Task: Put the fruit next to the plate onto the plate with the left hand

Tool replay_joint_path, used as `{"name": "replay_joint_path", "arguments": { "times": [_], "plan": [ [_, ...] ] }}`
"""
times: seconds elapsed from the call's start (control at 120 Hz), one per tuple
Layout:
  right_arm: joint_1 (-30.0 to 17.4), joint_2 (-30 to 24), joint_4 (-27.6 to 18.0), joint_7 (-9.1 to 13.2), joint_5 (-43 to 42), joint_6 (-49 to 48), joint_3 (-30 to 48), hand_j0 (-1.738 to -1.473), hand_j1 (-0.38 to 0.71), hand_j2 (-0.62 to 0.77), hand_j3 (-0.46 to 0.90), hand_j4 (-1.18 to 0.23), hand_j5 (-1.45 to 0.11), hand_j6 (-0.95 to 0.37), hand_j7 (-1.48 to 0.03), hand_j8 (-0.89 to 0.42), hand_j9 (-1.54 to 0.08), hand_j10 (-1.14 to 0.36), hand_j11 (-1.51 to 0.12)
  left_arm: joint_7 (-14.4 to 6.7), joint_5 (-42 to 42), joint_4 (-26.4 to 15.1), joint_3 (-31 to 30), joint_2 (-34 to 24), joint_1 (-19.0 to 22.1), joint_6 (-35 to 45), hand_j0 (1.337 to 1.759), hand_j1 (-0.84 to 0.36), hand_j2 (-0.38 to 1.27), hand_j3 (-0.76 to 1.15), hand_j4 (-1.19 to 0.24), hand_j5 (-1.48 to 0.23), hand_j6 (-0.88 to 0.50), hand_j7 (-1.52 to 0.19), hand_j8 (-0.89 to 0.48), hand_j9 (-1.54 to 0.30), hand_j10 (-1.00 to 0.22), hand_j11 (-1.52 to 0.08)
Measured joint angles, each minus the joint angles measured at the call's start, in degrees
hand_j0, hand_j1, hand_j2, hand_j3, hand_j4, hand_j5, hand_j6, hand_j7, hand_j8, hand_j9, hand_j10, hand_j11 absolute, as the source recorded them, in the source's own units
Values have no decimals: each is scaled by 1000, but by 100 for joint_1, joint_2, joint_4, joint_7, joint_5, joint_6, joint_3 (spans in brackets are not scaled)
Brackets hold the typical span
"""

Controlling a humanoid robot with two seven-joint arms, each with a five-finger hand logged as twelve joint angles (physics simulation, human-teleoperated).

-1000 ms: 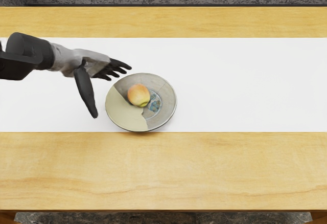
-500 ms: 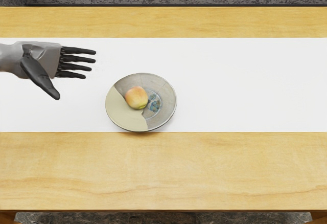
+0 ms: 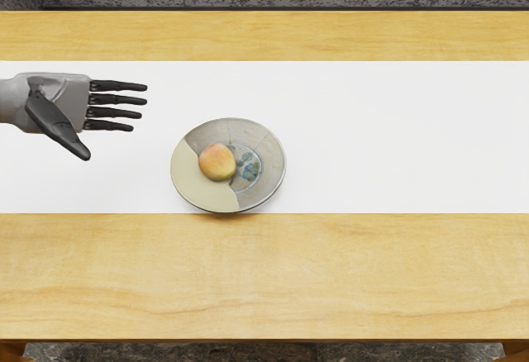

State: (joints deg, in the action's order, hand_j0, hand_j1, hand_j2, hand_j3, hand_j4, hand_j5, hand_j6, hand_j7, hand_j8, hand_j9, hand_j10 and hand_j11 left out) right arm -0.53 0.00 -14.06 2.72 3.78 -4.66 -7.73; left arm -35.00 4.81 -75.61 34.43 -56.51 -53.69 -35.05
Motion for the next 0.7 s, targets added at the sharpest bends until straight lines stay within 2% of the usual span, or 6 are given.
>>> {"name": "replay_joint_path", "arguments": {
  "times": [0.7],
  "plan": [
    [0, 0, 0, 0, 0, 0, 0, -1658, -333, -3, 0, -13, -17, -13, -17, -13, -17, -13, -17, 0, 2, 2, 0, 0, 0, 0, 1658, 349, -1, 0, 0, 0, 0, 0, 0, 0, 0, 0]
  ]
}}
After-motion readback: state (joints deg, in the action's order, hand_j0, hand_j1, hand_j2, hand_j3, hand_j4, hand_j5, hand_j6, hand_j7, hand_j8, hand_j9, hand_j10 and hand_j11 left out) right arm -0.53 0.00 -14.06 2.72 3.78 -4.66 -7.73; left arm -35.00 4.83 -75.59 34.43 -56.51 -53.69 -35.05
